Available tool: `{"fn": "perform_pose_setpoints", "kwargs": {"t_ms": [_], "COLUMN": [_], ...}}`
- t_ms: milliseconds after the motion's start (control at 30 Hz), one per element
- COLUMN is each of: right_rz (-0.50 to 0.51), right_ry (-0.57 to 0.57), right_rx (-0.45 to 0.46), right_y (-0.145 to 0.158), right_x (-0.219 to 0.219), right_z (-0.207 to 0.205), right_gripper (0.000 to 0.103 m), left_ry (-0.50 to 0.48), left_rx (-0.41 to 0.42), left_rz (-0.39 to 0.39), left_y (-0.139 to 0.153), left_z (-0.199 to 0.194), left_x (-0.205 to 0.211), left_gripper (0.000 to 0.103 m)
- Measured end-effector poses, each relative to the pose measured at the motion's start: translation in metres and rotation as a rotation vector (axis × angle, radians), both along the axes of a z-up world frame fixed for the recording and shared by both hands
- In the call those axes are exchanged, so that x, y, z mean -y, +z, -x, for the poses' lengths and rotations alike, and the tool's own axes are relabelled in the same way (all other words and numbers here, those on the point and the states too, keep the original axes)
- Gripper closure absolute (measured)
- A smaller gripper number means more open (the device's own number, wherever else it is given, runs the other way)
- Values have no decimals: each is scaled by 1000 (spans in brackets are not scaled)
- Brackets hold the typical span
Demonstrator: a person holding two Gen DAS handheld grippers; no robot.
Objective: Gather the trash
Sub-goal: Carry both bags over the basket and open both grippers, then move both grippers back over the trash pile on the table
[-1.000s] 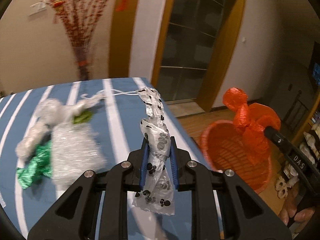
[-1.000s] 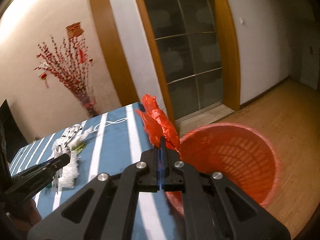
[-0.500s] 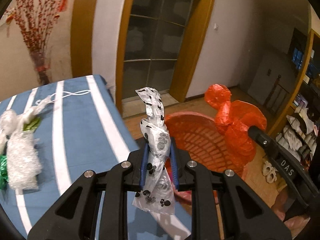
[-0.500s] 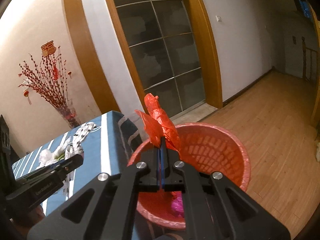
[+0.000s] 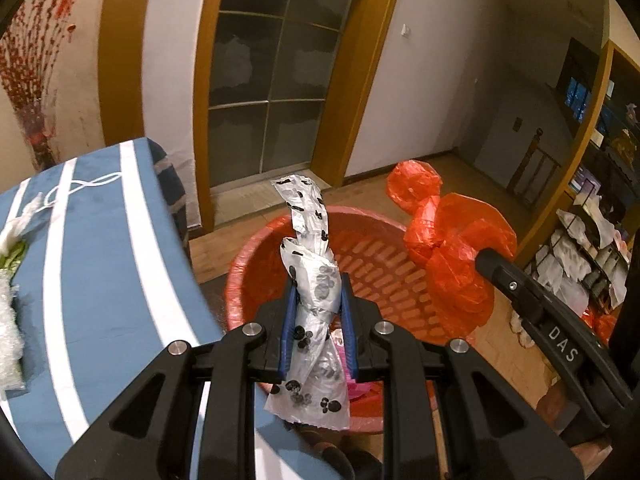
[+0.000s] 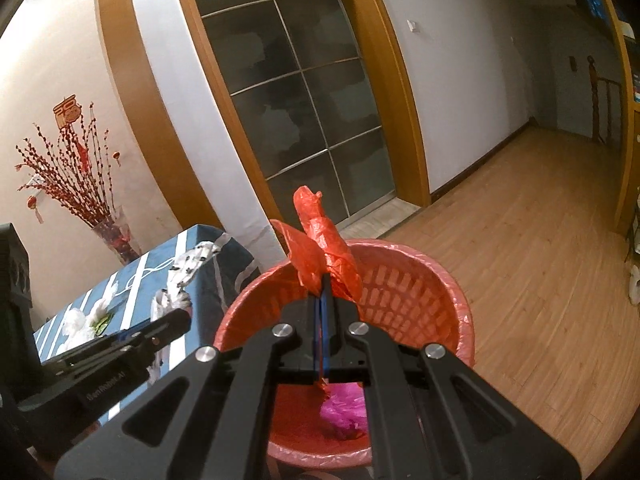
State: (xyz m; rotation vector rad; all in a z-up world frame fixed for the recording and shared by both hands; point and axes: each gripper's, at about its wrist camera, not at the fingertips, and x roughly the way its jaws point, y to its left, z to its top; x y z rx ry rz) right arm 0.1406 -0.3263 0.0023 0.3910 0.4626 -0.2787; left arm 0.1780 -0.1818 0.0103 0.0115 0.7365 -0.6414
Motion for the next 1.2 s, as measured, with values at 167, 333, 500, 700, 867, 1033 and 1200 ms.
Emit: {"fn": "perform_pose_setpoints", "kwargs": {"t_ms": [167, 333, 500, 700, 867, 1033, 1200], "right_rz": [-17, -49, -44, -19, -3, 27, 60], "right_ry": [1, -23, -45, -48, -24, 17, 82], "right_rx": [-10, -30, -58, -87, -100, -104, -113], "right_y": [-6, -16, -24, -28, -27, -22, -16], "right_x": [7, 14, 16, 9, -7, -29, -60], "right_z": [-6, -8, -6, -6, -8, -10, -20], "right_gripper": [96, 78, 66, 59, 51, 38, 28], "left_ry": [-11, 20, 71, 129, 170, 226, 281], "left_rx": [-10, -28, -33, -12, -3, -7, 4], "left_rz": [-17, -49, -83, -121, -135, -124, -125], "left_y": [-6, -16, -21, -22, -22, -21, -16], "left_z": [1, -3, -5, -6, -4, -5, -3], "left_x": [10, 7, -8, -32, -53, -83, -117], "left_gripper": [81, 56, 46, 40, 33, 23, 19]}}
